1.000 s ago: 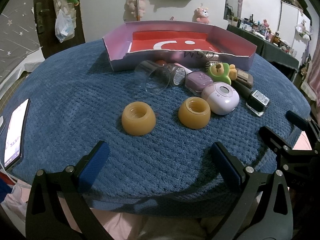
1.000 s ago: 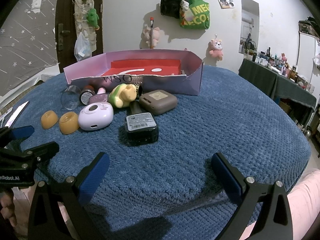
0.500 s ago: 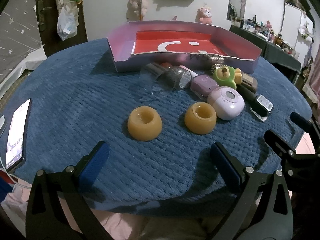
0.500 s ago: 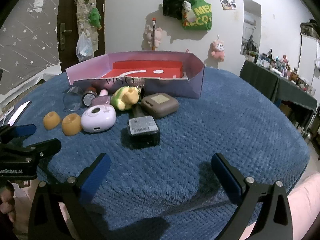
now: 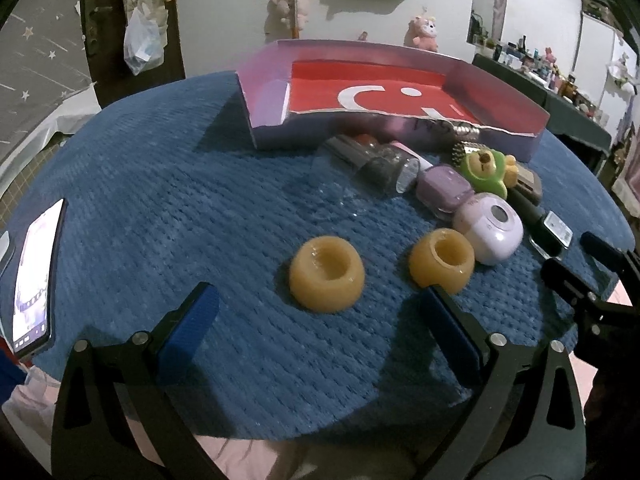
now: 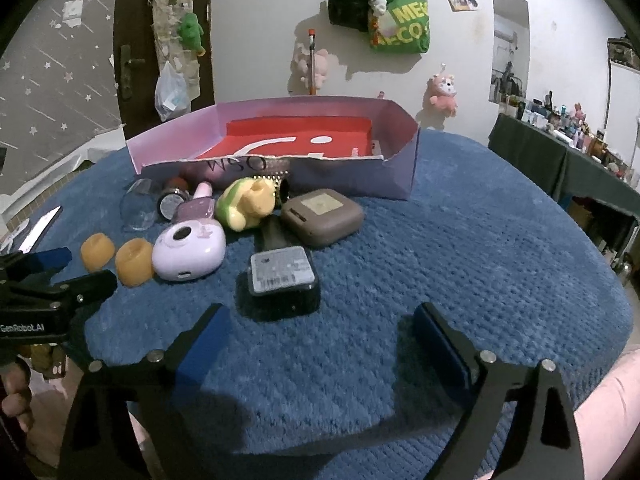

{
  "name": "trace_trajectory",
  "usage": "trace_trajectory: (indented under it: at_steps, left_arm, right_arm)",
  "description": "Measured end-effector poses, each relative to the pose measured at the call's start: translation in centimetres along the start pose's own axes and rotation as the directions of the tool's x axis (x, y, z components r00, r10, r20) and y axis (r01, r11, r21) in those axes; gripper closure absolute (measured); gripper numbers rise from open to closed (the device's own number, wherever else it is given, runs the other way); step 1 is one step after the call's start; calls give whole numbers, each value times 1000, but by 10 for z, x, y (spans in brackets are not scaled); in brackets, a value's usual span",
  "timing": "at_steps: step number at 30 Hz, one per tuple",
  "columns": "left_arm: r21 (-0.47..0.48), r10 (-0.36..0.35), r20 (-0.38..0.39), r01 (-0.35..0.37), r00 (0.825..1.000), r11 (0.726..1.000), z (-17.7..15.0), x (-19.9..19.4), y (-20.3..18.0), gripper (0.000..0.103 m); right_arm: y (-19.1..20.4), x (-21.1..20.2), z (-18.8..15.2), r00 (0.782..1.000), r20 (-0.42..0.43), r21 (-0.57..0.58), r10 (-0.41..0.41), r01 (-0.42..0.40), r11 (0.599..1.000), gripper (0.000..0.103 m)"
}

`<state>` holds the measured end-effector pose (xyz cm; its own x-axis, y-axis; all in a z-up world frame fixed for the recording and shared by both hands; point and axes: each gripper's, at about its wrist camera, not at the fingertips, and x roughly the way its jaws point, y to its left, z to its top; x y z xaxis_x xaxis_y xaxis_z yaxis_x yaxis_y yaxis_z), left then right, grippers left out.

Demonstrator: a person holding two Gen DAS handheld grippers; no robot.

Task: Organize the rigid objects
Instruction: 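Grasp the amber ring with the left tool while the right tool grasps the black bottle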

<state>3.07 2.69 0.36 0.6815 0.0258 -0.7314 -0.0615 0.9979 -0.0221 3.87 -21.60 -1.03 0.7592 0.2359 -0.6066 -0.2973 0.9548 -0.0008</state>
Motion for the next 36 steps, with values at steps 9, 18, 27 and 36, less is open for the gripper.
trace_trajectory:
  at_steps: [9,18,27,36]
  left_arm:
    - [12,-6,20,6,1000,1000,10,7,3,18]
    - [39,-24,48,22,999,999,10,3,-3,64]
    - [39,-33,40,32,999,999,5,-4,-7,67]
    - [50,-56,77,52,995,997,8,-23,-12,67]
  right_arm:
    - [7,14,9,999,27,-29,29,-28,999,28]
    - [13,24,14,998,49,-44,48,-46,998,53]
    - [20,18,11,998,43,-82,54,-50,995,63]
    - [11,4,13,990,9,-8,139,-139,990,63]
